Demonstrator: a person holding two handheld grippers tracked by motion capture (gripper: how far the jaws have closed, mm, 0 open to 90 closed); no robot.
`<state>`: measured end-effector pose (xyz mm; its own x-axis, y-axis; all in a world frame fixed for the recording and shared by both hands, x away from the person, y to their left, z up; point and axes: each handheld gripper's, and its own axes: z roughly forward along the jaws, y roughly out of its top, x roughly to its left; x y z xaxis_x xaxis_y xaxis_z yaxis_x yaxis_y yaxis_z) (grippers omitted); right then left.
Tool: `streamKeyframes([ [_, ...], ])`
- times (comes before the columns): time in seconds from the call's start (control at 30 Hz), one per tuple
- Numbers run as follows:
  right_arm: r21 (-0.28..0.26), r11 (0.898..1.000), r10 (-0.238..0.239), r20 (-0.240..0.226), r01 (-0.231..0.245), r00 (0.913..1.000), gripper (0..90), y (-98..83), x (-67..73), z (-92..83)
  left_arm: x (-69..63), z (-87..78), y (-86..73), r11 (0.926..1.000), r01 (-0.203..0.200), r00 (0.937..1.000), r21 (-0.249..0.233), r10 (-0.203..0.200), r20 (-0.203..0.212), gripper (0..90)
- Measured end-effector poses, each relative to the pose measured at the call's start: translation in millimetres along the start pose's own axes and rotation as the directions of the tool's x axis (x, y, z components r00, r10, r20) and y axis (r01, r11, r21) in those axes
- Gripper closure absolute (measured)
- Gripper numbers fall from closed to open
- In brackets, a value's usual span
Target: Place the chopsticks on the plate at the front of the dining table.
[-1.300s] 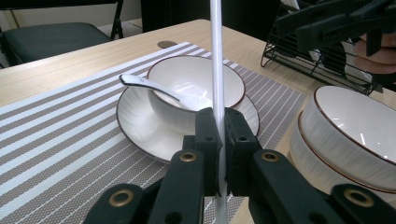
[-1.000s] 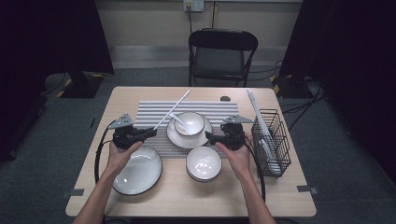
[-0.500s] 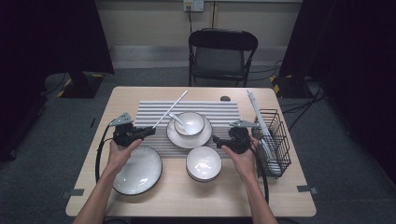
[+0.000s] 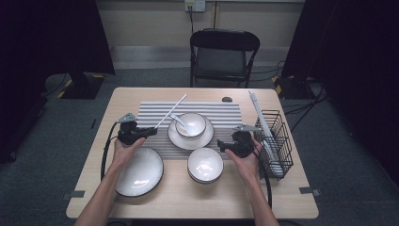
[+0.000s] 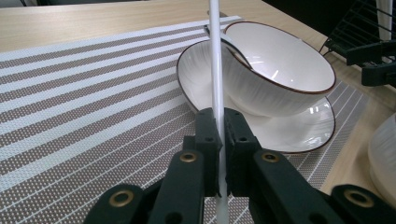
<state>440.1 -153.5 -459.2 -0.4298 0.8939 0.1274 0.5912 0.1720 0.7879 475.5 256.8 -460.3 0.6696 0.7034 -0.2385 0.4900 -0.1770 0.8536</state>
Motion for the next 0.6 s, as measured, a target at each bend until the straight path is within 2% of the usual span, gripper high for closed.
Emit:
streamKeyframes([
  [0.1, 0.007, 1.000, -0.012, 0.011, 0.012, 0.9999, 23.8, -0.5, 0.3, 1.0, 2.1, 1.5, -0.7, 0.9999, 0.009, 0.9999, 0.011, -0.009, -0.004, 86.0],
  [0.17, 0.012, 1.000, -0.010, 0.011, 0.010, 0.9999, 23.8, -0.8, -0.3, 1.4, 2.5, 2.3, 2.8, 0.9995, -0.007, 1.0000, 0.031, 0.007, -0.004, 86.0],
  [0.3, 0.015, 1.000, -0.009, 0.016, 0.009, 0.9998, 23.9, -1.5, -0.5, 1.3, 2.7, 3.6, 10.5, 1.0000, 0.002, 1.0000, 0.007, -0.002, -0.004, 86.0],
  [0.33, 0.017, 1.000, -0.012, 0.017, 0.012, 0.9998, 23.9, -1.7, -0.3, 1.3, 4.1, 4.9, 10.1, 0.9998, 0.011, 0.9999, 0.019, -0.011, 0.003, 86.0],
  [0.4, 0.019, 1.000, -0.013, 0.019, 0.012, 0.9997, 23.9, -2.4, -0.8, 1.4, 5.5, 9.6, 9.8, 0.9991, 0.007, 0.9999, 0.042, -0.007, -0.014, 86.0],
  [0.6, 0.025, 1.000, -0.011, 0.021, 0.011, 0.9997, 24.9, -9.1, -2.3, 2.7, 8.3, 15.7, 13.9, 0.9982, 0.017, 0.9997, 0.057, -0.016, -0.018, 85.9],
])
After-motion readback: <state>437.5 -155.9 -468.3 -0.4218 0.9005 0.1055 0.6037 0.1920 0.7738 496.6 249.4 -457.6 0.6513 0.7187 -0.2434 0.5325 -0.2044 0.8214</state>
